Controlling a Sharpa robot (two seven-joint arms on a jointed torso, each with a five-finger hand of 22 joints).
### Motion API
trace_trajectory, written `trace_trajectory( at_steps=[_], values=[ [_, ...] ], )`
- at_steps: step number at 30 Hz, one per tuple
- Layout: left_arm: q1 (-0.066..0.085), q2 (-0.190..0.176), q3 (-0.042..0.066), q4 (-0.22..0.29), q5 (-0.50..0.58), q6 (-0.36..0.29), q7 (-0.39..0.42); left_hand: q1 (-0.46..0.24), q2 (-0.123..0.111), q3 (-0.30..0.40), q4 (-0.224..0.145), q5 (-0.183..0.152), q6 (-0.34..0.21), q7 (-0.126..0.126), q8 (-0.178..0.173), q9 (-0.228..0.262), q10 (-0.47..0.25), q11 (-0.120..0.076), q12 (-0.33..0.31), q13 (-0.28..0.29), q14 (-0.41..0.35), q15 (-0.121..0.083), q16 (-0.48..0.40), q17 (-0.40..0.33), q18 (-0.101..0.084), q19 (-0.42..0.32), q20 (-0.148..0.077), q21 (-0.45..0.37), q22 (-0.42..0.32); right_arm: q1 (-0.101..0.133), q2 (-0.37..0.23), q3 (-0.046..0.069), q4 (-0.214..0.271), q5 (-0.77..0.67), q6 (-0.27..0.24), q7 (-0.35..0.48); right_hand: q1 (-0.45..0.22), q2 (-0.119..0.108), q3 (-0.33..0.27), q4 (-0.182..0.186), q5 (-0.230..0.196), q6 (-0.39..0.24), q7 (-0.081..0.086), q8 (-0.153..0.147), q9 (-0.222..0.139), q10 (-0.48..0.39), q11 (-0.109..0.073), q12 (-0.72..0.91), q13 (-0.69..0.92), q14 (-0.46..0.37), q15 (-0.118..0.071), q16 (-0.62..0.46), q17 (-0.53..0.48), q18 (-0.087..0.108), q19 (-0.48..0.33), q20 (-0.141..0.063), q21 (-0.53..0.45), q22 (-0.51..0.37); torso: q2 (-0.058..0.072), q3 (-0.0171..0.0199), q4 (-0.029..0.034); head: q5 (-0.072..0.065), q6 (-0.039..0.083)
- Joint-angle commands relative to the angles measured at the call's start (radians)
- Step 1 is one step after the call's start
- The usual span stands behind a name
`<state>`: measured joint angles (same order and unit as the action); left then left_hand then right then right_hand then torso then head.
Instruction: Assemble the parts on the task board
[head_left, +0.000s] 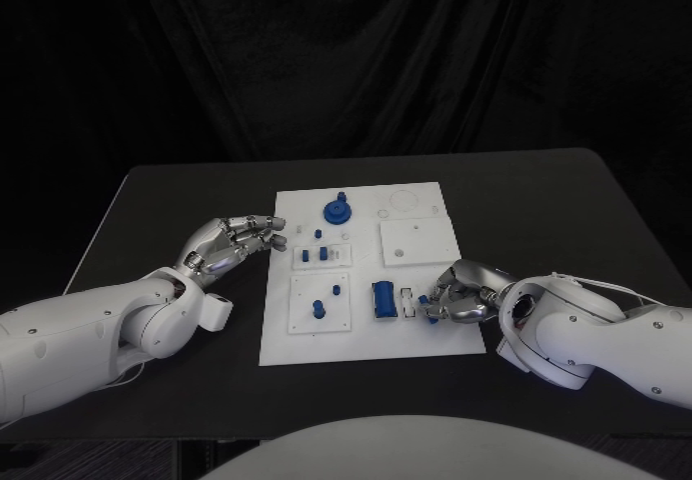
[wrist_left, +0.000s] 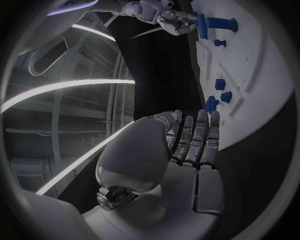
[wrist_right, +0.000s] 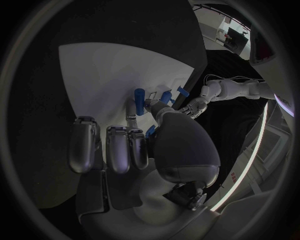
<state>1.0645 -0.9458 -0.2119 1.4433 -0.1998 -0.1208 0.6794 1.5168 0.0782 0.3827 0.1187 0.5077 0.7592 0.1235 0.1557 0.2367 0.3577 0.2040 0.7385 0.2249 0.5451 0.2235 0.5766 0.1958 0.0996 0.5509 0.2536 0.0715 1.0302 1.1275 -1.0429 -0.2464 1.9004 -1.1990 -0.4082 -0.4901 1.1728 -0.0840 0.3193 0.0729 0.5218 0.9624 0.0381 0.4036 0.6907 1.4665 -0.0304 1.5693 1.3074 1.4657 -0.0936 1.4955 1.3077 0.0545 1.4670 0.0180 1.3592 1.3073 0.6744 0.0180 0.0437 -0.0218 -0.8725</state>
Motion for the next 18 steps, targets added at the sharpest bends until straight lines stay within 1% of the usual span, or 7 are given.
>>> trace_trajectory(
  at_steps=[1, 10, 13, 18],
  values=[
    [-0.002, 0.003, 0.001, 0.000, 0.002, 0.014, 0.035, -0.008, 0.000, 0.005, -0.001, 0.004, -0.006, 0.003, 0.007, -0.001, 0.003, 0.006, -0.004, -0.002, -0.004, 0.000, 0.004, -0.001, 0.000, -0.007, -0.003, 0.003, 0.001, 0.002, 0.006, 0.000, -0.001, 0.040, -0.038, 0.030, -0.011, 0.002, 0.047, -0.041, 0.006, -0.004, -0.004, 0.004, 0.001, 0.104, -0.007, 0.002, 0.263, 0.073, -0.006, 0.000, 0.073, -0.002, 0.040, -0.009, -0.003, 0.194, -0.001, 0.0000, -0.0008, 0.005, 0.000],
    [-0.002, 0.003, 0.001, 0.000, 0.002, 0.015, 0.031, -0.009, 0.000, 0.006, -0.001, 0.004, -0.006, 0.003, 0.007, -0.001, 0.002, 0.006, -0.004, -0.002, -0.005, 0.000, 0.004, -0.002, 0.000, -0.007, -0.003, 0.003, 0.002, 0.002, 0.017, 0.000, -0.005, 0.016, -0.076, 0.047, -0.022, 0.004, 0.047, -0.035, 0.009, -0.006, -0.004, 0.004, 0.002, 0.104, -0.007, 0.002, 0.263, 0.072, -0.006, 0.000, 0.071, -0.002, 0.040, -0.009, -0.004, 0.194, -0.001, -0.0003, -0.0009, 0.007, 0.000],
    [-0.002, 0.003, 0.001, -0.001, 0.002, 0.015, 0.031, -0.009, 0.000, 0.006, -0.001, 0.004, -0.006, 0.003, 0.007, -0.001, 0.002, 0.006, -0.004, -0.002, -0.005, 0.000, 0.004, -0.002, 0.000, -0.007, -0.003, 0.003, 0.002, 0.002, 0.020, 0.000, -0.004, 0.008, -0.088, 0.050, -0.024, 0.004, 0.047, -0.033, 0.009, -0.006, -0.004, 0.004, 0.002, 0.104, -0.006, 0.002, 0.263, 0.072, -0.006, -0.001, 0.070, -0.002, 0.039, -0.009, -0.005, 0.194, -0.001, -0.0003, -0.0006, 0.012, 0.000],
    [-0.002, 0.004, 0.001, -0.002, 0.002, 0.016, 0.031, -0.009, 0.000, 0.006, -0.001, 0.004, -0.006, 0.003, 0.007, -0.001, 0.002, 0.006, -0.004, -0.002, -0.005, 0.000, 0.004, -0.002, 0.000, -0.007, -0.003, 0.003, 0.002, 0.002, 0.026, 0.000, -0.003, 0.000, -0.108, 0.055, -0.032, 0.004, 0.047, -0.029, 0.009, -0.007, -0.003, 0.004, 0.003, 0.104, -0.006, 0.002, 0.263, 0.072, -0.006, -0.002, 0.068, -0.002, 0.040, -0.009, -0.004, 0.194, -0.001, -0.0004, -0.0007, 0.014, 0.000]
  ],
)
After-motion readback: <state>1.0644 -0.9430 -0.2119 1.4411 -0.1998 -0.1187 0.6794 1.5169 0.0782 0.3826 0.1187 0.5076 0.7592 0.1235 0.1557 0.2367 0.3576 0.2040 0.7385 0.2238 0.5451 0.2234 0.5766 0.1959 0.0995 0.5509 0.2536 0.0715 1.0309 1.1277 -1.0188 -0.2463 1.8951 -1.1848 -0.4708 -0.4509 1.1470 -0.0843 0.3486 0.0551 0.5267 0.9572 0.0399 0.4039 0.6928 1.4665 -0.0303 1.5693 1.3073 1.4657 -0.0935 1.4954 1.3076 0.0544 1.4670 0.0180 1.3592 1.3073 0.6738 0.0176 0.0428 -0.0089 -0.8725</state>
